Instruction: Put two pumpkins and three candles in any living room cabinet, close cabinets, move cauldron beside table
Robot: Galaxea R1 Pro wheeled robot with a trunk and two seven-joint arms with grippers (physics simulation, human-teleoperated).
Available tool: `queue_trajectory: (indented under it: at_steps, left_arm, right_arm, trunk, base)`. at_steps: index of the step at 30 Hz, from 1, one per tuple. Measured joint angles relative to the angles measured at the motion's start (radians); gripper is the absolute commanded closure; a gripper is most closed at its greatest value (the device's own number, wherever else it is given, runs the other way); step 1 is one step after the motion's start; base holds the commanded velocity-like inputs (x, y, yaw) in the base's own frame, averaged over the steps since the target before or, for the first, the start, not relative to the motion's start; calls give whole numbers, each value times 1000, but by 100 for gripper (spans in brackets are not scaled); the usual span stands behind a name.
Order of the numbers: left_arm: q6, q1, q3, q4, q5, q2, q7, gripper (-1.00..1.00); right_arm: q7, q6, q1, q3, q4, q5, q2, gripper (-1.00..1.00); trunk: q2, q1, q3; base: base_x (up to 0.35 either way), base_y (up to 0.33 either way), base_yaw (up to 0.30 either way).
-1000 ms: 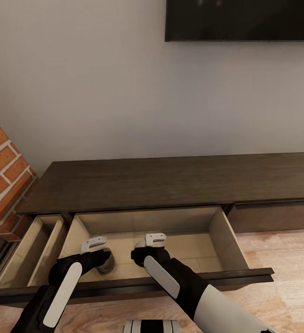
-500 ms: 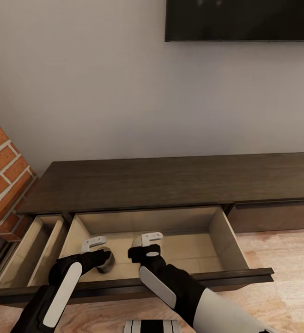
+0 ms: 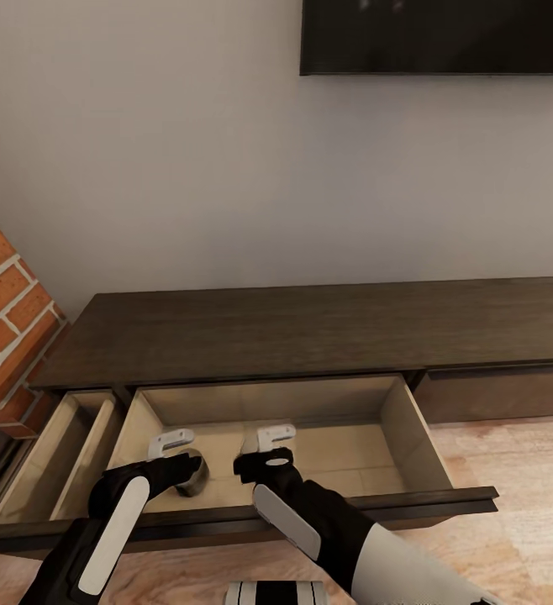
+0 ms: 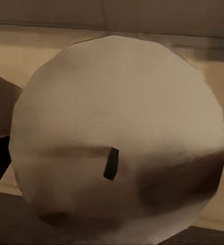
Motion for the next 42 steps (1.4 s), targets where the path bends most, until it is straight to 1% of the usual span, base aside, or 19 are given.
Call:
queue_trajectory:
  at_steps: [2,4,7,18,38,42]
  left_arm:
    - [0,0,0,0,0,0,0,-100]
    - [0,0,0,0,1,0,0,-100]
    - [0,0,0,0,2,0,0,-100]
    - [0,0,0,0,3,0,-1,-100]
    - [3,0,1,-8,4,0,-1,-100]
    - [3,0,1,-8,4,0,-1,-100]
  right_arm:
    - [-4,50,0,-18,-1,-44,0,-100]
    - [-8,79,0,-29,-1,-81,0,-100]
    - [-12,96,0,-34,-1,-106,0,-100]
    - [-12,100,0,-36,-2,-112,0,-100]
    - [-12,96,0,-36,-2,-112,0,-100]
    - [-12,96,0,-36,-2,-112,0,-100]
  trunk:
    - [0,0,0]
    - [0,0,0]
    - [0,0,0]
    - [0,0,0]
    - [5,-9,77]
    - [6,-10,93]
  base:
    - [0,0,0]
    - [0,0,0]
    - [0,0,0]
    - [0,0,0]
    - [0,0,0]
    - [-153,0,0]
